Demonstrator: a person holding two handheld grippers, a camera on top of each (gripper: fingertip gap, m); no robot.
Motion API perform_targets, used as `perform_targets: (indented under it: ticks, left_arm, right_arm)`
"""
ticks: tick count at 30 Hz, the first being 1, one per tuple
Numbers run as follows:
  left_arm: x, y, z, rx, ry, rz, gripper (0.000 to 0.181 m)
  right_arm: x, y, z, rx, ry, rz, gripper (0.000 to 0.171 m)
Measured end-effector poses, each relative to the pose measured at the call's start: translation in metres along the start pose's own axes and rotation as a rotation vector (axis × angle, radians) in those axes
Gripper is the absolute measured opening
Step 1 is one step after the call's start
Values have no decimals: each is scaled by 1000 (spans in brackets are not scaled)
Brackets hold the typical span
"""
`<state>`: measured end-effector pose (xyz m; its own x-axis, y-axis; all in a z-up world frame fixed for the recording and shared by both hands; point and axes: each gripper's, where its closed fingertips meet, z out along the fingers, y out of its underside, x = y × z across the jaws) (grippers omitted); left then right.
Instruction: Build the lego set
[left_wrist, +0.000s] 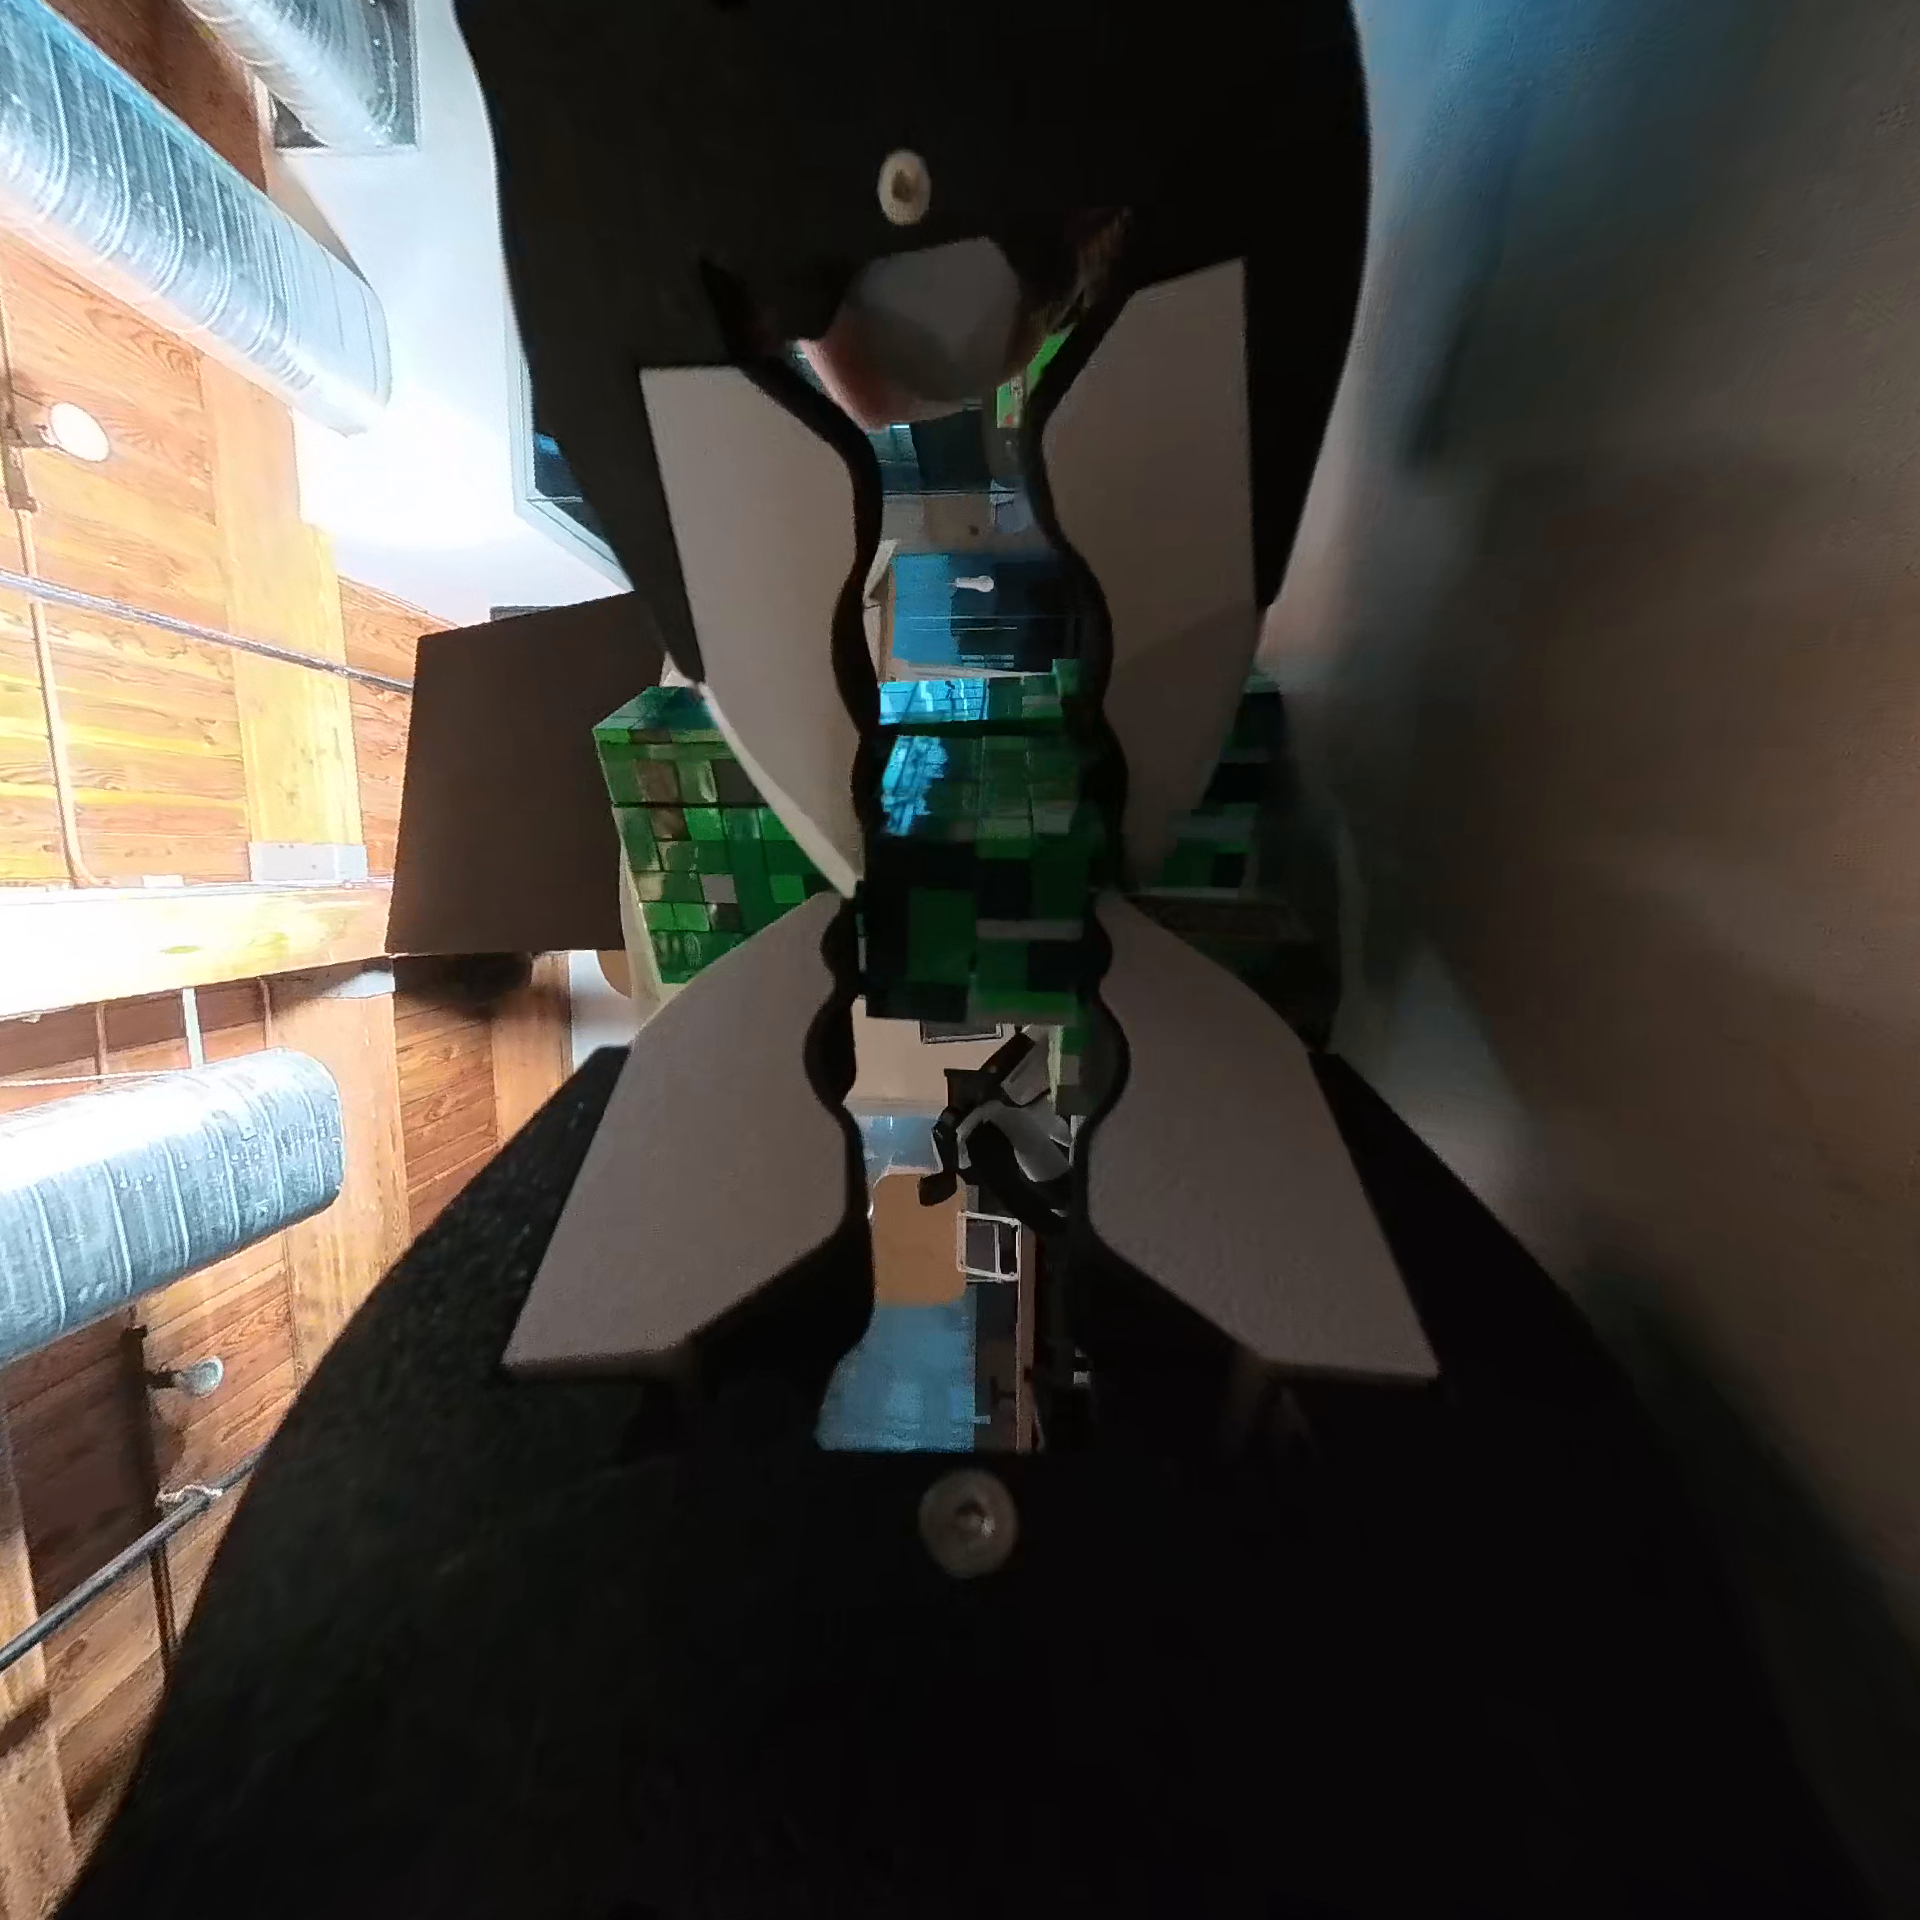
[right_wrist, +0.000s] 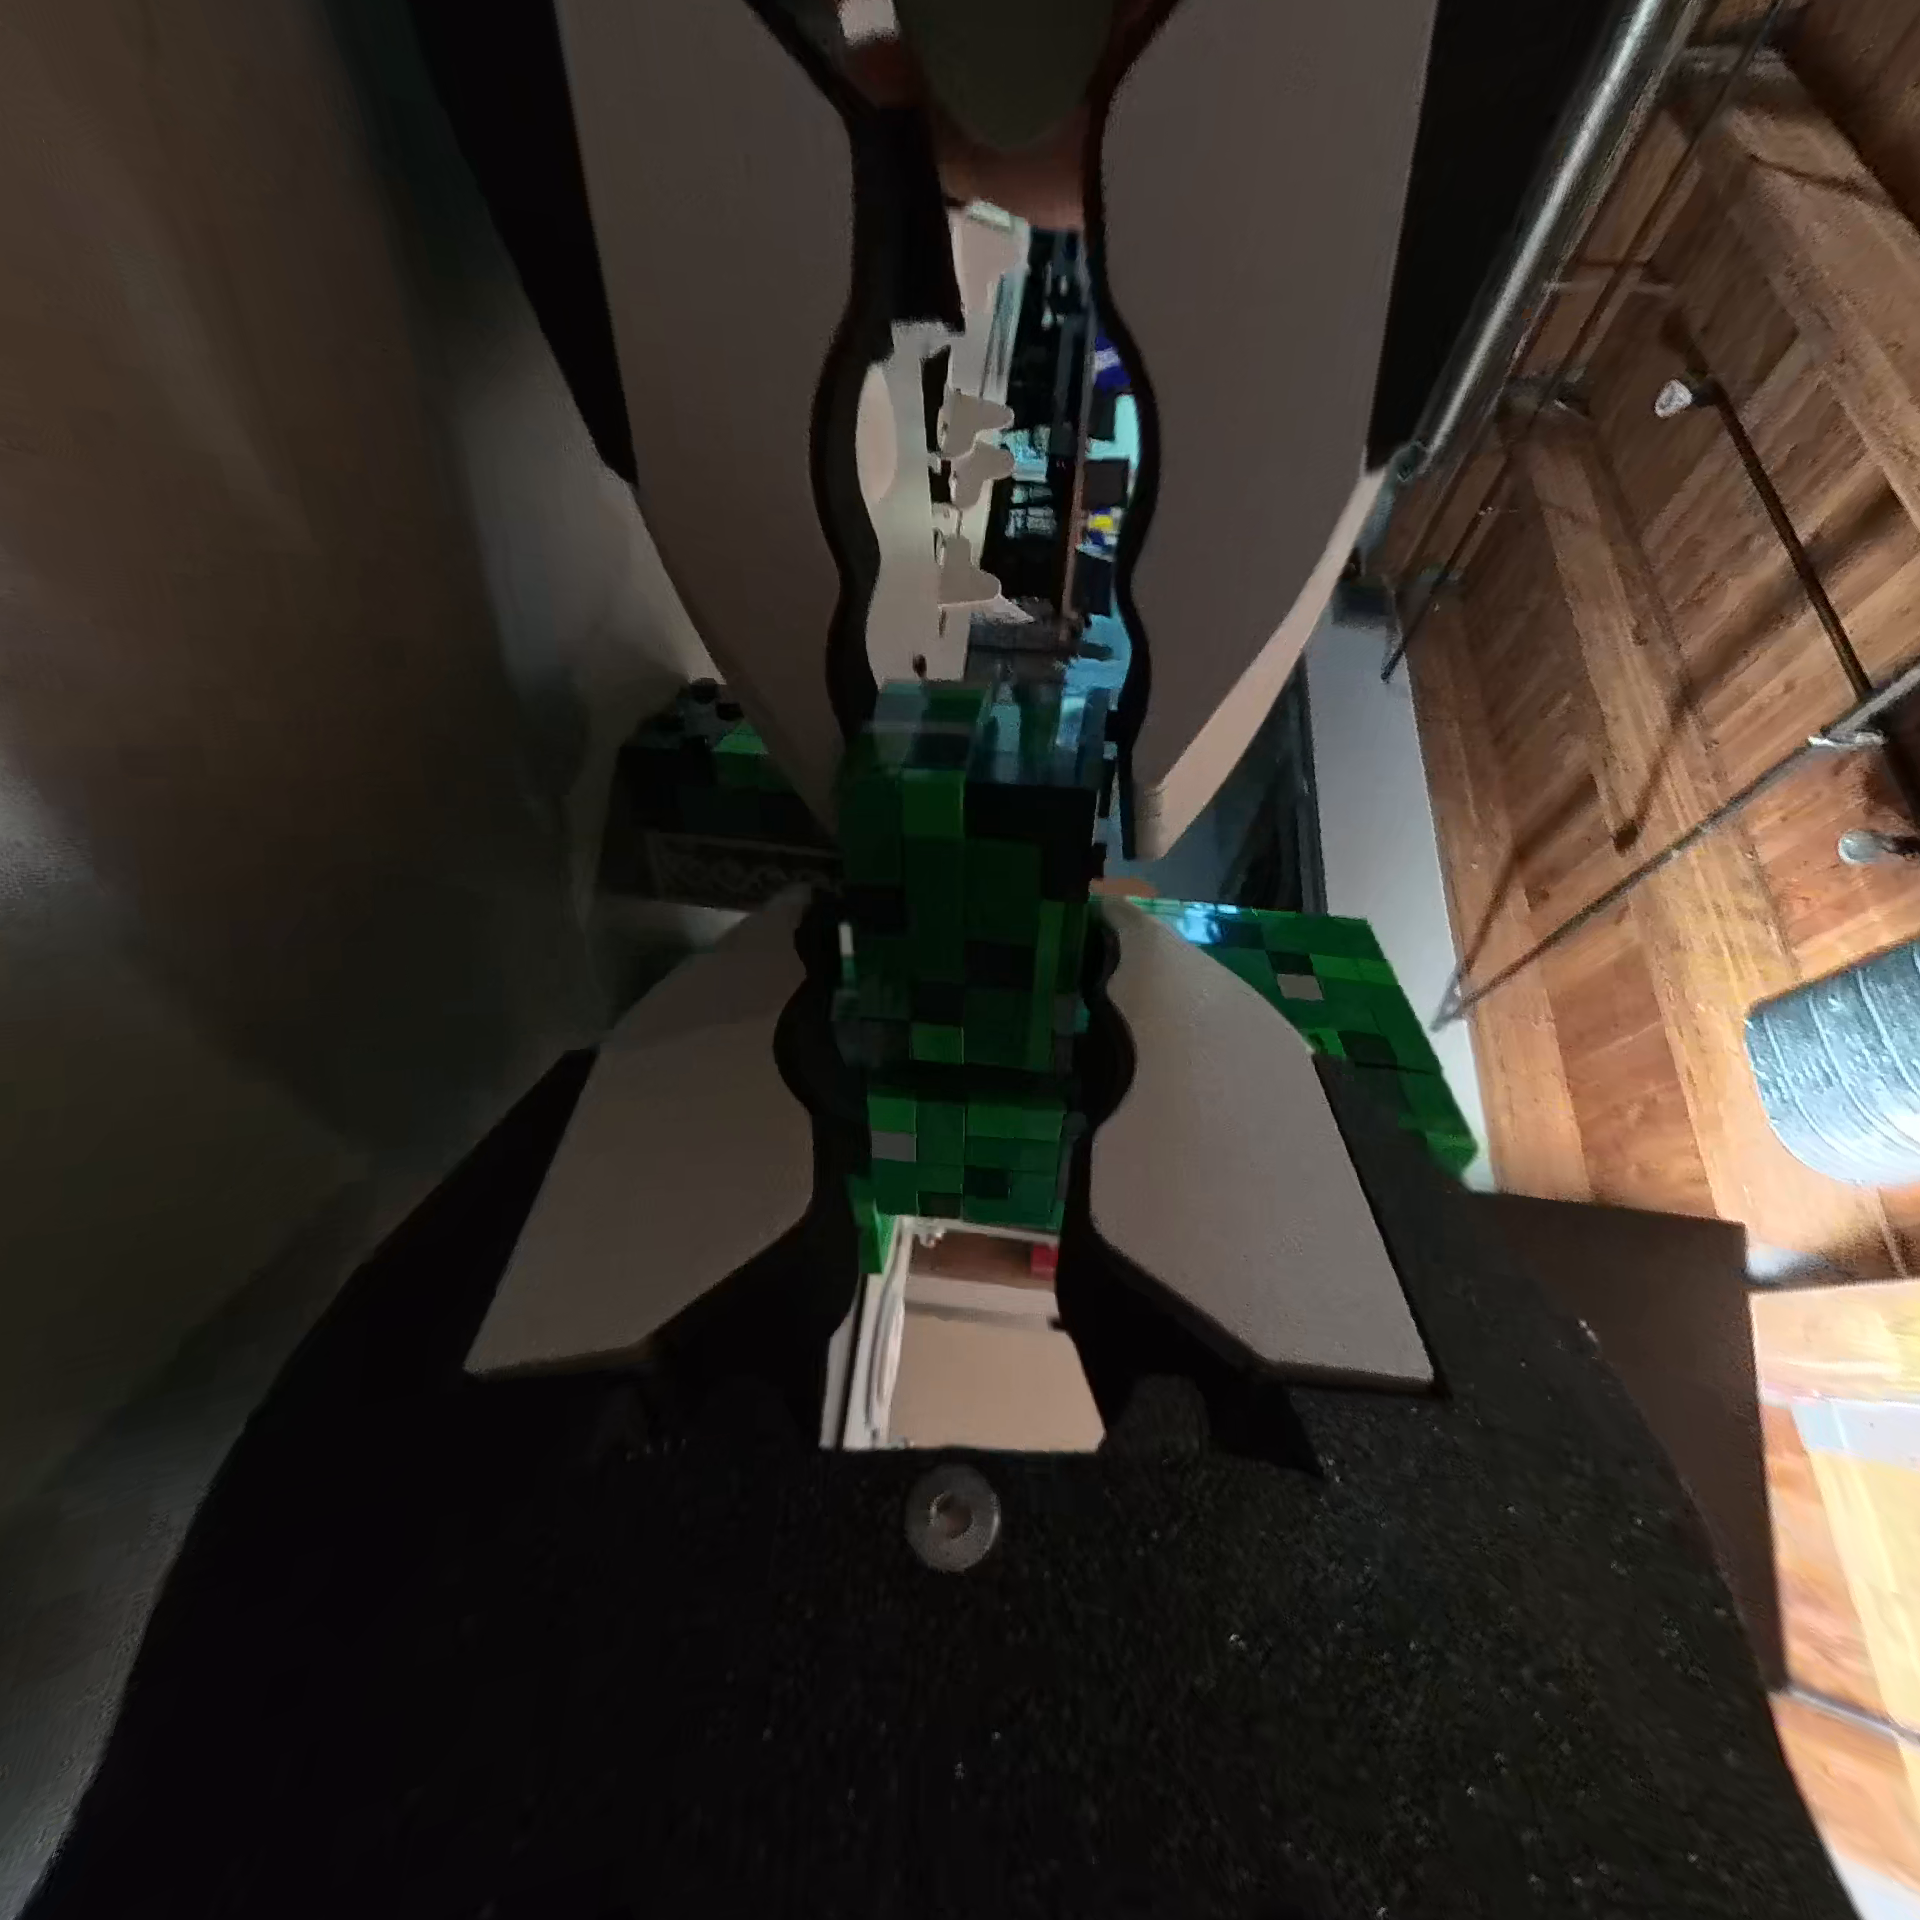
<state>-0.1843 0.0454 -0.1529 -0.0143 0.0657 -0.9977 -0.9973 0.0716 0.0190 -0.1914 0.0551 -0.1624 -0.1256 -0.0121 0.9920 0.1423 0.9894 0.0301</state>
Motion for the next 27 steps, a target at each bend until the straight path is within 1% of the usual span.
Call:
perform_targets:
  ticks: [2,4,6,10,18,25,26,27]
  left_arm:
    - [0,-1,0,7,1,5,39]
    - [0,0,0,7,4,3,39]
    - [0,0,1,10,5,7,39]
    - [0,-1,1,14,4,15,39]
    - [-1,0,2,11,8,11,38]
    - [0,0,2,7,12,-13,39]
    - [0,0,2,7,13,-36,39]
    - [0,0,2,7,17,-61,40]
  right_arm:
    - [-5,-3,1,1,-35,3,55]
    - [-6,-3,3,-17,-37,-1,58]
    - [-5,-3,3,-16,-34,8,55]
    - [2,-3,2,-28,-21,33,40]
    - [0,-1,2,-42,-7,34,39]
    - [1,-1,2,-20,13,57,39]
    - [1,-1,1,-13,17,68,41]
    - [-2,-2,-1,-2,5,83,50]
